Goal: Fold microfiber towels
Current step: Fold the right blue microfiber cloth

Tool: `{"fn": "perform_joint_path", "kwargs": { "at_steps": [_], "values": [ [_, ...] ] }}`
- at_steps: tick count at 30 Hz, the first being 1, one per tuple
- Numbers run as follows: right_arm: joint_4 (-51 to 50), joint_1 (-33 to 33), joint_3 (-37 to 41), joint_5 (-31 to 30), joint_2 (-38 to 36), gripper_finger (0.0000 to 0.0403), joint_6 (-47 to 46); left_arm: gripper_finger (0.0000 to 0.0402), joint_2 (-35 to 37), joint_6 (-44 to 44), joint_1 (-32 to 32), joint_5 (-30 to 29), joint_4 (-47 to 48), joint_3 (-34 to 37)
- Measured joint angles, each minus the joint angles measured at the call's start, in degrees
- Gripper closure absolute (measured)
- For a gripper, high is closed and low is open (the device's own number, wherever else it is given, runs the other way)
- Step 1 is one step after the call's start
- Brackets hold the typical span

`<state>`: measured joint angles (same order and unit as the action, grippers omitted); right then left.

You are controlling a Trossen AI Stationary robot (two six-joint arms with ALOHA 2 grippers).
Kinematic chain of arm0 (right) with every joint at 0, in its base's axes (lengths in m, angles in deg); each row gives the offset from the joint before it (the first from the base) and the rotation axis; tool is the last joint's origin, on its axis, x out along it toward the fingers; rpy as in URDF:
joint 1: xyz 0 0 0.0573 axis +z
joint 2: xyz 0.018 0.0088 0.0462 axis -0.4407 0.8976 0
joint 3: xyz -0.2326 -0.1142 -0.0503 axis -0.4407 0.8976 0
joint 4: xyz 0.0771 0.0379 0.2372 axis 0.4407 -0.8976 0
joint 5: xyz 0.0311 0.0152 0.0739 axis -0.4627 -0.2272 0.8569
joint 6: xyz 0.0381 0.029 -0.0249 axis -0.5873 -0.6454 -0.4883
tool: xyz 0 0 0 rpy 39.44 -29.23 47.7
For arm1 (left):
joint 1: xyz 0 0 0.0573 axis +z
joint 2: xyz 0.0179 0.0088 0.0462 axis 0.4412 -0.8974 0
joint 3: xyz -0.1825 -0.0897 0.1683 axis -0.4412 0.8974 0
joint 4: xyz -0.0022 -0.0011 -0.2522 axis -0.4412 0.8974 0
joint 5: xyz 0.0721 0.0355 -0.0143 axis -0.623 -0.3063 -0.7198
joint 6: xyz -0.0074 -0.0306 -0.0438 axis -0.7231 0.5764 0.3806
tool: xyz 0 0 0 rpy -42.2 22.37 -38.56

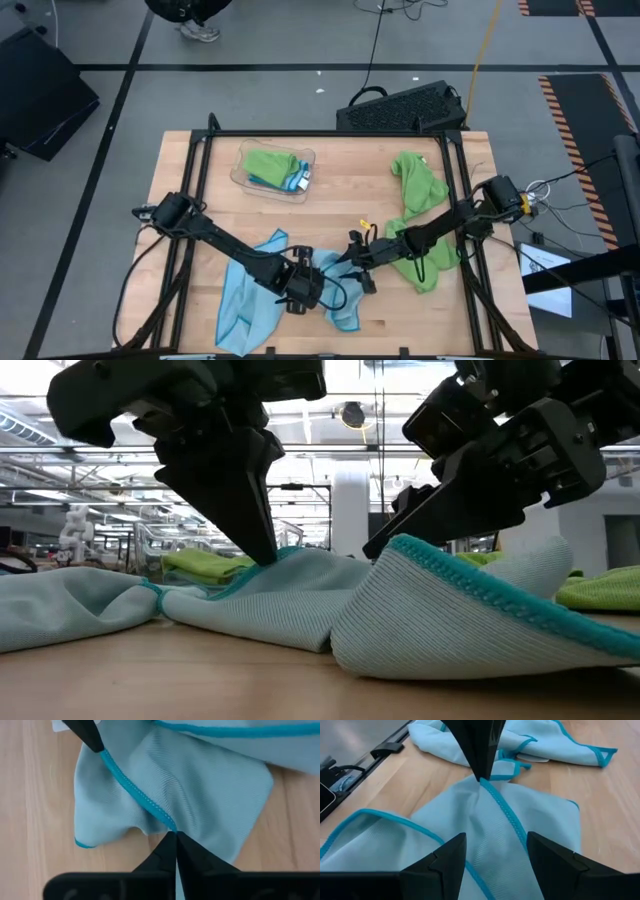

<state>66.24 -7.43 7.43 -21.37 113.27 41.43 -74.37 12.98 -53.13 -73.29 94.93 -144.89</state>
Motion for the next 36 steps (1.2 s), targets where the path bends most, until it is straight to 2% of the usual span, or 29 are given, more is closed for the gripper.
{"fn": "perform_joint_path", "kwargs": {
  "at_steps": [4,8,12,15,18,24,27,32,36],
  "values": [
    [0.0,0.0,0.0,0.0,0.0,0.0203,-0.3,0.0373,0.0,5.0,0.2,0.0,0.3,0.0],
    [0.0,0.0,0.0,0.0,0.0,0.0203,-0.3,0.0336,0.0,6.3,0.3,0.0,0.3,2.3],
    [0.0,0.0,0.0,0.0,0.0,0.0203,-0.3,0.0296,0.0,5.2,0.6,0.0,-4.5,7.7],
    [0.0,0.0,0.0,0.0,0.0,0.0203,-0.2,0.0285,0.4,2.5,1.3,1.3,-7.8,10.6],
    [0.0,0.0,0.0,0.0,0.0,0.0203,0.0,0.0302,0.4,-0.8,1.6,2.2,-9.1,11.9],
    [-0.3,0.0,0.0,0.0,0.0,0.0203,0.2,0.0391,0.2,-8.2,1.8,2.6,-13.1,11.5],
    [-0.5,0.0,0.0,0.0,0.0,0.0203,0.1,0.0391,-0.1,-8.1,1.7,1.9,-10.5,9.8],
    [-1.8,0.2,-1.5,-0.2,0.1,0.0203,-3.7,0.0397,0.3,-4.7,0.3,-3.7,-1.0,5.7],
    [-12.4,1.4,-8.1,-5.7,0.0,0.0203,-4.3,0.0399,0.6,-2.2,-2.1,-9.9,6.6,1.1]
  ]
}}
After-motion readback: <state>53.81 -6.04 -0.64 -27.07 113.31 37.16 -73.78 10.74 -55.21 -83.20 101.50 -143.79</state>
